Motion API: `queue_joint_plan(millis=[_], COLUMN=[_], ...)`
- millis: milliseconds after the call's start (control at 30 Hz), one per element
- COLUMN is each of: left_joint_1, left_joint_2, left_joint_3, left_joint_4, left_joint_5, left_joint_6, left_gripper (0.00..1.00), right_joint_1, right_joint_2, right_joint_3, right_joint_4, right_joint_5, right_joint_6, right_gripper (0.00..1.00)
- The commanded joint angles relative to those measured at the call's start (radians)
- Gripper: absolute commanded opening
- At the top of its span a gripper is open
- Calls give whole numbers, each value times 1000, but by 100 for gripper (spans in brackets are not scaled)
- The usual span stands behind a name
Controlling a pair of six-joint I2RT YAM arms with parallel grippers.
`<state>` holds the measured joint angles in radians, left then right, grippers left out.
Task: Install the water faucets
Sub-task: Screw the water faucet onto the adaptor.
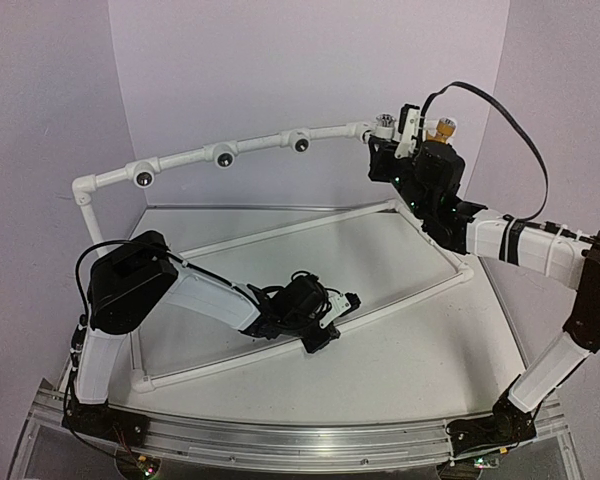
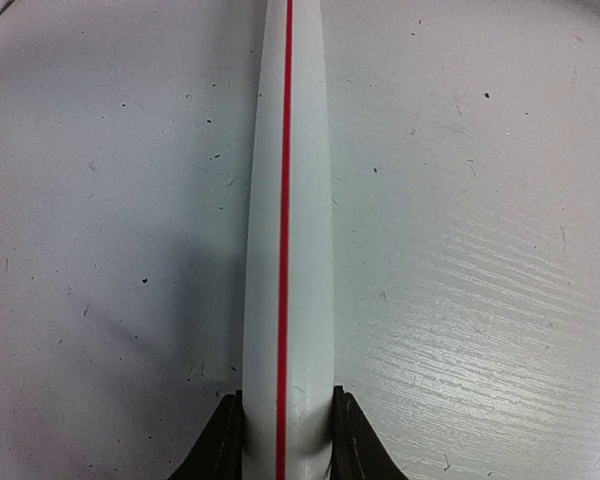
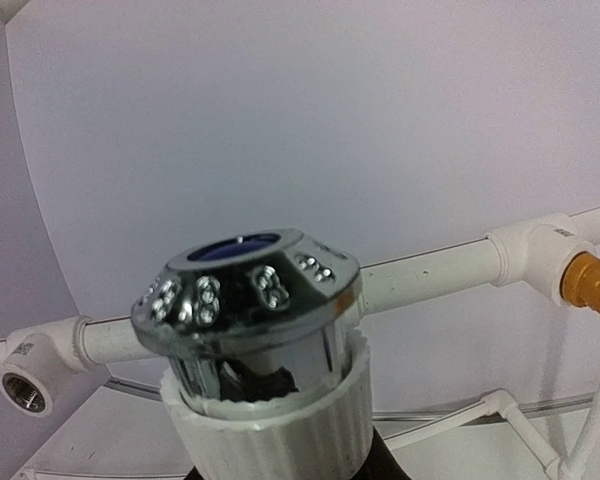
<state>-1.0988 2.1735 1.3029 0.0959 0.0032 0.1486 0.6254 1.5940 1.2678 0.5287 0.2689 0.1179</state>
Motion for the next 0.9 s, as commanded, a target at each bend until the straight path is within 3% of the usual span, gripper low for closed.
queue_joint_plan(millis=[0,867], left_joint_1=[-35,-35], left_joint_2=[139,155], left_joint_3=[-56,-43], left_joint_4=[-263,-273], left_joint_5=[17,36], left_joint_6=[-18,-10], left_gripper=[0,0], right_joint_1=[-80,-67], right_joint_2=[73,72], right_joint_3=[17,33], right_joint_4=[-149,-323], right_joint_5=[267,358], right_joint_6=[334,959], right_gripper=[0,0])
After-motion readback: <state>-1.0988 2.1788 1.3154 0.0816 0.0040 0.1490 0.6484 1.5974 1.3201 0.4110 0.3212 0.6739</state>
